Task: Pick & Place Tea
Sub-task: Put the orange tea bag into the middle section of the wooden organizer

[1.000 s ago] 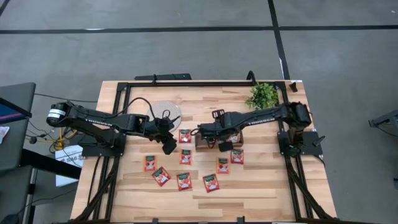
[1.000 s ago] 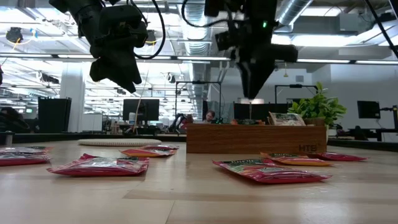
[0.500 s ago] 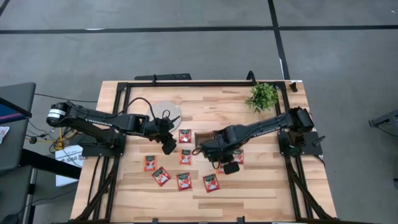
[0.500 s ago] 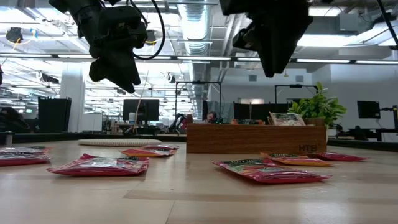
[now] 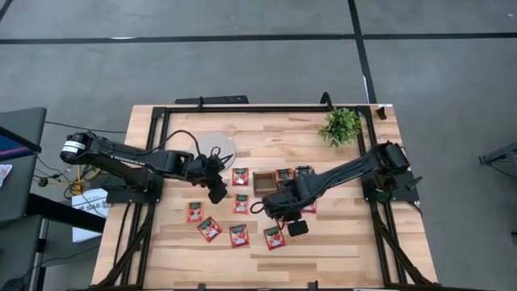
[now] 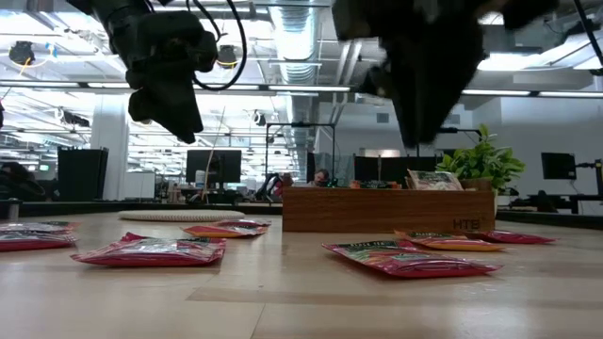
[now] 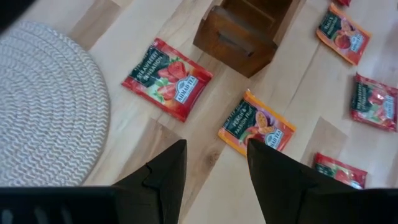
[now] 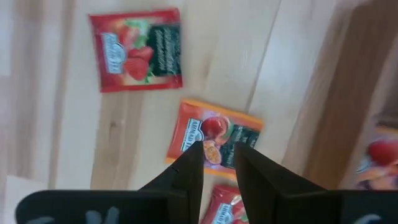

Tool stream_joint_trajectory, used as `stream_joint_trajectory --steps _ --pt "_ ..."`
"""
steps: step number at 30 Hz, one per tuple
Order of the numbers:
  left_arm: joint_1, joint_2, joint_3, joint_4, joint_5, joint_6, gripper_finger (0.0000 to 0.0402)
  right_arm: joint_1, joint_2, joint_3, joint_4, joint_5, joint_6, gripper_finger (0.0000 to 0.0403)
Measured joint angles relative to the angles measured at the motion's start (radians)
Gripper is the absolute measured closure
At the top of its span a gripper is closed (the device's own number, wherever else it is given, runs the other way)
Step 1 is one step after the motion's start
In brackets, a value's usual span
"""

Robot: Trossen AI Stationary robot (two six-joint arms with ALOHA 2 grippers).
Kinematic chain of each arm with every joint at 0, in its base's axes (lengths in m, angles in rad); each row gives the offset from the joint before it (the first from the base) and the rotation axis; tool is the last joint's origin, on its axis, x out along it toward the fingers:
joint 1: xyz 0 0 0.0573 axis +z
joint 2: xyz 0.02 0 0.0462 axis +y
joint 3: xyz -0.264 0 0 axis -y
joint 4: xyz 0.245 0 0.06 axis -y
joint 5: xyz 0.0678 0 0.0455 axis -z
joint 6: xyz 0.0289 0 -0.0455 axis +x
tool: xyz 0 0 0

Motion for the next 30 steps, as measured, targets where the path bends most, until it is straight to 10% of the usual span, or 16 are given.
stream_joint_trajectory --steps 30 --pt "-0.006 0.0 0.0 -0.002 -0.004 0.045 0.0241 -0.051 0.0 -0.211 0.196 0.106 0.295 0.0321"
